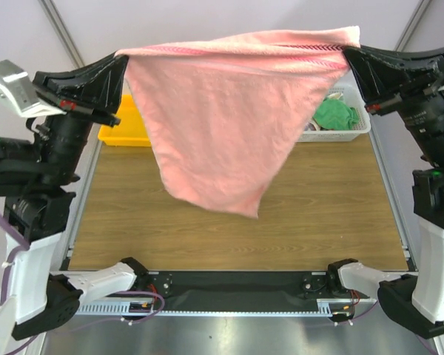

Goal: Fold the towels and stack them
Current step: Flatten out the crumpled towel

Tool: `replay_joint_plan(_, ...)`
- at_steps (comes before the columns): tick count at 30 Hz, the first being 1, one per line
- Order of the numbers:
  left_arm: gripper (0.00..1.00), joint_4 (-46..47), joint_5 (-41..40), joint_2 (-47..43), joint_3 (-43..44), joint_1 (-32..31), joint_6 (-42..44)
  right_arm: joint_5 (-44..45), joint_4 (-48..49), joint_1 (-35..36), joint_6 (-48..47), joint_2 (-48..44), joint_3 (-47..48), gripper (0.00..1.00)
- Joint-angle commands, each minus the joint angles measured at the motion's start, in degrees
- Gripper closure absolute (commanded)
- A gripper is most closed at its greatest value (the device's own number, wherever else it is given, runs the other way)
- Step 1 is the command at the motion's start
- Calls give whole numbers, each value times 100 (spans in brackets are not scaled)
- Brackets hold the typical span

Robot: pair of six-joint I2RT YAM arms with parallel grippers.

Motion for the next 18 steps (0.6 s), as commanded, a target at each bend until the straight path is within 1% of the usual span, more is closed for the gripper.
replay_joint_plan(1, 100, -175, -836, -396, 35, 116, -371, 537, -312, -85, -142, -76, 160, 100)
replay_joint_plan(4, 100, -254, -1195, -520, -439, 116, -627, 642, -471, -85, -54, 12, -41, 100)
replay_joint_plan(6, 100, -202, -1434, -556, -877, 116, -689, 896, -480, -94, -45, 38, -480, 100)
replay_joint_plan(7, 100, -149, -1696, -564, -1028, 125, -698, 967, -428, -86, -45, 38, -742, 100)
replay_joint_plan(8, 100, -97, -1776, -530, -1186, 117, -690, 1020, -192, -85, -45, -22, -997, 100)
replay_joint_plan(9, 100, 87, -1899, -512, -1527, 116, -620, 1081, -7, -85, -36, -58, -1618, 100)
replay_joint_plan(11, 100, 316, -1961, -468, -1862, 116, -593, 1143, 484, -94, -1, -137, -2175, 100)
replay_joint_plan(12, 100, 578, -1944, -407, -2212, 116, -584, 1170, 617, -103, 8, -137, -2656, 100)
replay_joint_plan(14, 100, 861, -1910, -310, -2566, 116, -575, 1170, 969, -129, 8, -111, -3081, 100)
replay_joint_plan(16, 99, 1361, -1874, -134, -3093, 116, -523, 1161, 1154, -191, 16, 20, -3652, 100)
replay_joint_plan(17, 100, 1528, -1909, -38, -3251, 125, -522, 1144, 1573, -234, 69, 90, -3811, 100)
replay_joint_plan(18, 100, 1808, -1979, 59, -3523, 160, -505, 1083, 1707, -278, 95, 300, -3934, 100)
